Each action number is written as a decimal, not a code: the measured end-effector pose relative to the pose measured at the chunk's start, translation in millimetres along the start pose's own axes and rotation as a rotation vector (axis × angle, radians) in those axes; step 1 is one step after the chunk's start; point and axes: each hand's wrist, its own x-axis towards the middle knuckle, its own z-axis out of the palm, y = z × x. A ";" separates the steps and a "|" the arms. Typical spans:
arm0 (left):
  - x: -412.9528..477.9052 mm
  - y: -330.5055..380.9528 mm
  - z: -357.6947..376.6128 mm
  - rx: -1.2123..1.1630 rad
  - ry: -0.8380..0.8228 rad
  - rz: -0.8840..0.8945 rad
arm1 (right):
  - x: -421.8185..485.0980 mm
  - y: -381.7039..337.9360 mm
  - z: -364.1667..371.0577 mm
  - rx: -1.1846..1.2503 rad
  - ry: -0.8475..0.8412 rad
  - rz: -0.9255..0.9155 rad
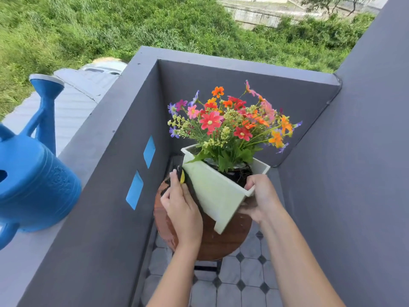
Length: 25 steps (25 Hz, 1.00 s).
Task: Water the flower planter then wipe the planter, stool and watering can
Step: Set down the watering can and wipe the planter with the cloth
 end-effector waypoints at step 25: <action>0.6 29.4 4.9 -0.056 -0.135 0.223 | 4.0 -29.6 -18.3 0.118 0.032 -0.117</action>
